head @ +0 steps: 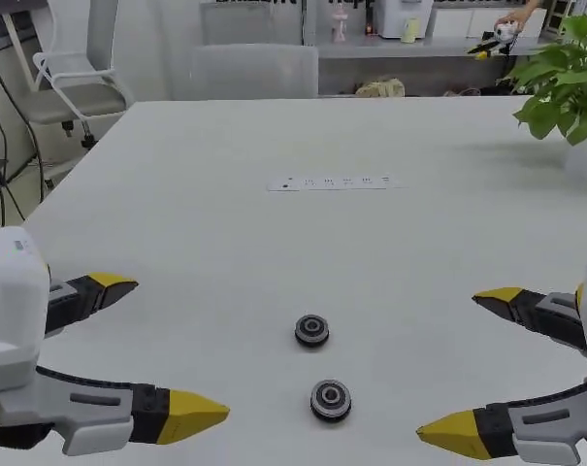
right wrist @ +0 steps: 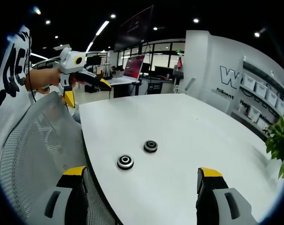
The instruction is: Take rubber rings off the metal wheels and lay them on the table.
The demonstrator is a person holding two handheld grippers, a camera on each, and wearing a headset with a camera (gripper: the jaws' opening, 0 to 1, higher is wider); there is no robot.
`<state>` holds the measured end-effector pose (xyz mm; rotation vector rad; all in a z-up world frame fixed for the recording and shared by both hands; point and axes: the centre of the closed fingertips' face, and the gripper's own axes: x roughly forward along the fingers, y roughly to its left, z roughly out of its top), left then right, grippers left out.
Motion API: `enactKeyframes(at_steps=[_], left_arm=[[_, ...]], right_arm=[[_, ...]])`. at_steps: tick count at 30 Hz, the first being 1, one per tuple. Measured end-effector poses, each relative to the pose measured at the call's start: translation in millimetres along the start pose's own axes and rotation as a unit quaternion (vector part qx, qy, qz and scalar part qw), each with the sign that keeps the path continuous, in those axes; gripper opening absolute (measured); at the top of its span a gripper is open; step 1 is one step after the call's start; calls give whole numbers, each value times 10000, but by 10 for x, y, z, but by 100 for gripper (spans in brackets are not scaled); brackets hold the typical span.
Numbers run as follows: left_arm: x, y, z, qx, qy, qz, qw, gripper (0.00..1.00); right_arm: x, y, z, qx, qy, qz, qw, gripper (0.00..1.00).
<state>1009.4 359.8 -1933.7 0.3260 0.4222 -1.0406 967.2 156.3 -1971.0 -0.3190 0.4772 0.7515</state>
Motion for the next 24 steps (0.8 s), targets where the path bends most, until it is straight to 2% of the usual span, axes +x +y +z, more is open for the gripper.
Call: enactKeyframes(at_steps=[24], left_arm=[[177, 151, 104, 193, 42, -87, 9998, 96]], right_arm=[[188, -194, 112, -255, 22, 74, 9996, 94]])
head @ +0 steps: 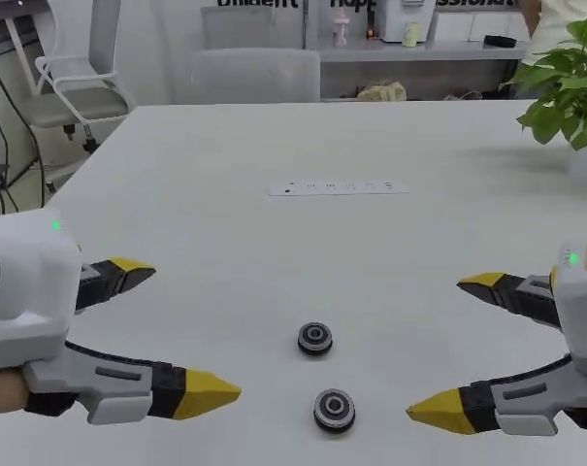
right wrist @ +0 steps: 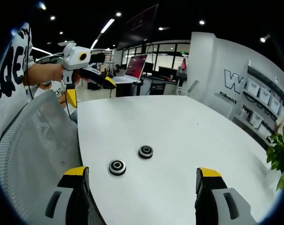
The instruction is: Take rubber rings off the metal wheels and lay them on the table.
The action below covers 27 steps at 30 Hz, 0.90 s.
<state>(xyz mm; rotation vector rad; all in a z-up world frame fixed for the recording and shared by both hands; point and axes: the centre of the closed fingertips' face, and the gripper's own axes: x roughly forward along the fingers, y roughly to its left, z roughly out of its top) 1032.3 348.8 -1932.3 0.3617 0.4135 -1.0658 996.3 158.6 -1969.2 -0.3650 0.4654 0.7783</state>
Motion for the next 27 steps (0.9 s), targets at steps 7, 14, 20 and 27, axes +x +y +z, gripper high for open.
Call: enactKeyframes(at_steps=[7, 14, 20, 27], left_arm=[[70, 0, 14, 61, 9, -68, 10000, 95], [130, -9, -17, 86, 64, -132, 9999, 95], [163, -15, -17, 78, 82, -171, 9998, 94], [241, -33, 10, 106, 82, -230, 9996, 94]], right_arm=[[46, -12, -6, -82, 38, 39, 10000, 93], [109, -6, -46, -66, 51, 132, 9999, 92], [139, -20, -52, -107, 69, 188, 9997, 90], [186, -31, -70, -231, 114, 250, 9994, 89]])
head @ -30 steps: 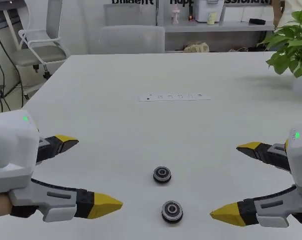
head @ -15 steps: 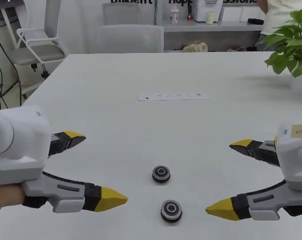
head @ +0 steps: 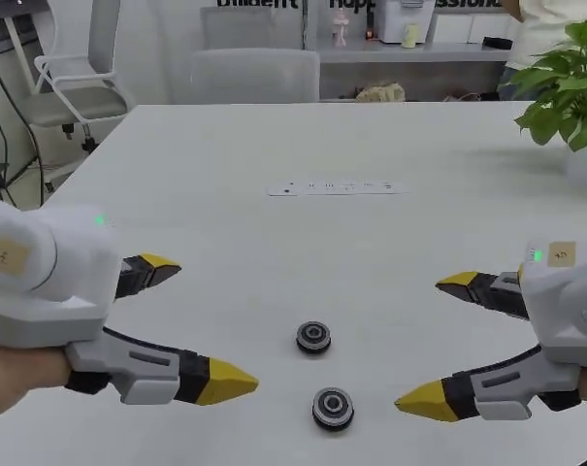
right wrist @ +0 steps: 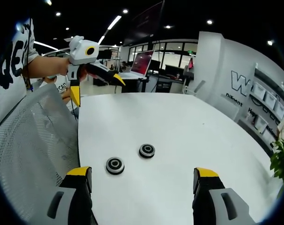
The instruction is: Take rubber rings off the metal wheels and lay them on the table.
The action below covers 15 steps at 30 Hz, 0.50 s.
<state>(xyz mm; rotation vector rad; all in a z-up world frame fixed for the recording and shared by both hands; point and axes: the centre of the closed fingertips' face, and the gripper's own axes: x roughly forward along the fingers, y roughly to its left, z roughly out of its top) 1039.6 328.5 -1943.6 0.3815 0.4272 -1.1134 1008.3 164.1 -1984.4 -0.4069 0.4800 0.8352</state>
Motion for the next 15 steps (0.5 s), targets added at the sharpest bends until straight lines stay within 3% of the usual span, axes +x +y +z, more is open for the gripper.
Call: enactKeyframes(at_steps=[9, 15], left_arm=[[113, -49, 69, 55, -43, -142, 9999, 93], [167, -73, 51, 123, 13, -206, 9997, 91]], right_arm=[[67, 12, -13, -60, -1, 132, 9999, 87], [108, 25, -52, -103, 36, 236, 9997, 86]])
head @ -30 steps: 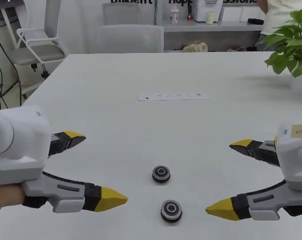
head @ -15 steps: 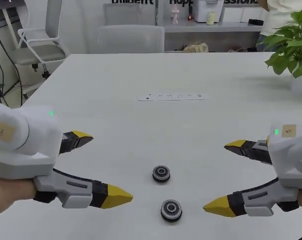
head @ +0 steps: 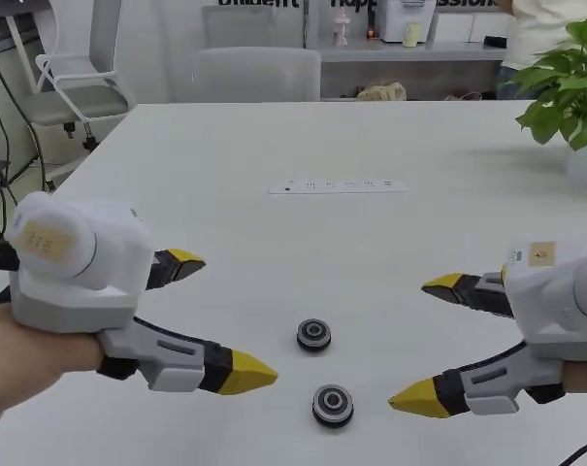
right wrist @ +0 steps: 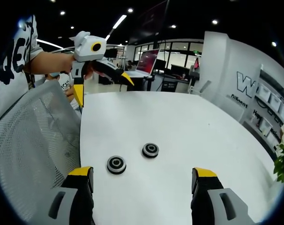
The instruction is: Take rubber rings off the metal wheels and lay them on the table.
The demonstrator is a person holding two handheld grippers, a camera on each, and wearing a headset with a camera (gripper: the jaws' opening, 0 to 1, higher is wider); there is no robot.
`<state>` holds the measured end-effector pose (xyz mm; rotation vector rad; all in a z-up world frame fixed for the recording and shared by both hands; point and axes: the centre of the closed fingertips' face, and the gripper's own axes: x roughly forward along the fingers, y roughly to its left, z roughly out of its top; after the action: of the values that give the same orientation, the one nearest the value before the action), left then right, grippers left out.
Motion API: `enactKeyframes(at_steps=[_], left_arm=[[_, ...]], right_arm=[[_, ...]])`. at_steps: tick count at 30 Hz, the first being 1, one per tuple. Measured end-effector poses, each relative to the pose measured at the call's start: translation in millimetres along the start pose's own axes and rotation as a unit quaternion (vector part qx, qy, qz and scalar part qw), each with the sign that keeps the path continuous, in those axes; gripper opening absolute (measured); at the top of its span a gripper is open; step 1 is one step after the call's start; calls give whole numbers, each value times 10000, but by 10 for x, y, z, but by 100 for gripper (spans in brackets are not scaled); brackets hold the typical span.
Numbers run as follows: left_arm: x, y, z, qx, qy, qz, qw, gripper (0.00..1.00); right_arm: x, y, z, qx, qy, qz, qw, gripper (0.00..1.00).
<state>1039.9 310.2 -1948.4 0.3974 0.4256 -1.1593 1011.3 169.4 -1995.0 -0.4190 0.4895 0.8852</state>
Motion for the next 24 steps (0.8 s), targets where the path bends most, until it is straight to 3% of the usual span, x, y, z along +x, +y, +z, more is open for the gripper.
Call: enactKeyframes(at_steps=[10, 24], left_arm=[[121, -18, 12, -38, -21, -157, 9999, 88], [300, -92, -116, 117, 138, -393, 9991, 84]], right_arm=[[68, 25, -41, -46, 28, 125, 9999, 83], [209, 93, -30, -125, -11, 419, 9990, 78]])
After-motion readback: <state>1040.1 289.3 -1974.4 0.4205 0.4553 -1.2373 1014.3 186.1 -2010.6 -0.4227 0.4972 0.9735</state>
